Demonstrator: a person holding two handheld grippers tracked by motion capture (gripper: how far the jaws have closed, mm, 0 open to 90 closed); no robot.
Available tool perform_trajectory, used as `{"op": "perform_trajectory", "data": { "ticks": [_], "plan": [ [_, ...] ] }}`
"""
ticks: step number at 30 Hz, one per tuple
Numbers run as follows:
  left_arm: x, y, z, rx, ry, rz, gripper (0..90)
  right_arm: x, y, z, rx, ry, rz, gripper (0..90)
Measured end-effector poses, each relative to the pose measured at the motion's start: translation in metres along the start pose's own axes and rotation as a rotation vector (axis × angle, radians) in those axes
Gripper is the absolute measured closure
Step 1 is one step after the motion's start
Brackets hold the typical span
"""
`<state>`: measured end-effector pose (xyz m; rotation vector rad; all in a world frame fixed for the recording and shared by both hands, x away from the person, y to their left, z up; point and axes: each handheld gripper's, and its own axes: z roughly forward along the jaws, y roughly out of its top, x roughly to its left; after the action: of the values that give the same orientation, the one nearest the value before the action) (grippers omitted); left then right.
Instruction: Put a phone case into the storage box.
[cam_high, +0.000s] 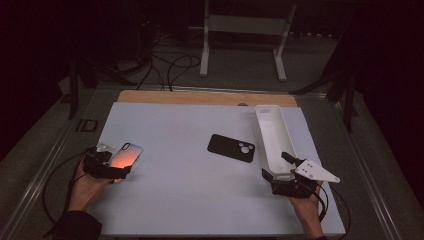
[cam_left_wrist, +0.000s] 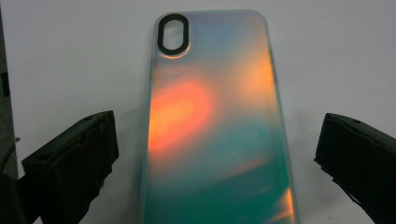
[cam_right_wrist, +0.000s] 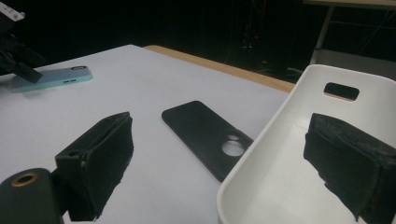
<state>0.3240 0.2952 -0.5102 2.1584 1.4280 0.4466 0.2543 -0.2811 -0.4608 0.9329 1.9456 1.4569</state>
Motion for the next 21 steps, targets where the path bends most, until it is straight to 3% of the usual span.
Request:
{"op": "perform_trajectory", "data": {
  "ticks": [7, 11, 21],
  "plan": [
    [0.0023, -0.0041, 0.0075, 0.066, 0.000, 0.002, 0.1, -0.0008, -0.0005, 0.0003, 0.002, -0.001, 0.002, 8.1],
    [0.0048, -0.0064, 0.0090, 0.073, -0.010, -0.013, 0.5, -0.0009, -0.0006, 0.0006, 0.002, -0.001, -0.001, 8.1],
    [0.0022, 0.0000, 0.0086, 0.120, -0.019, -0.005, 6.1, -0.0001, -0.0009, 0.0024, 0.006, 0.001, -0.003, 8.1]
  ]
}}
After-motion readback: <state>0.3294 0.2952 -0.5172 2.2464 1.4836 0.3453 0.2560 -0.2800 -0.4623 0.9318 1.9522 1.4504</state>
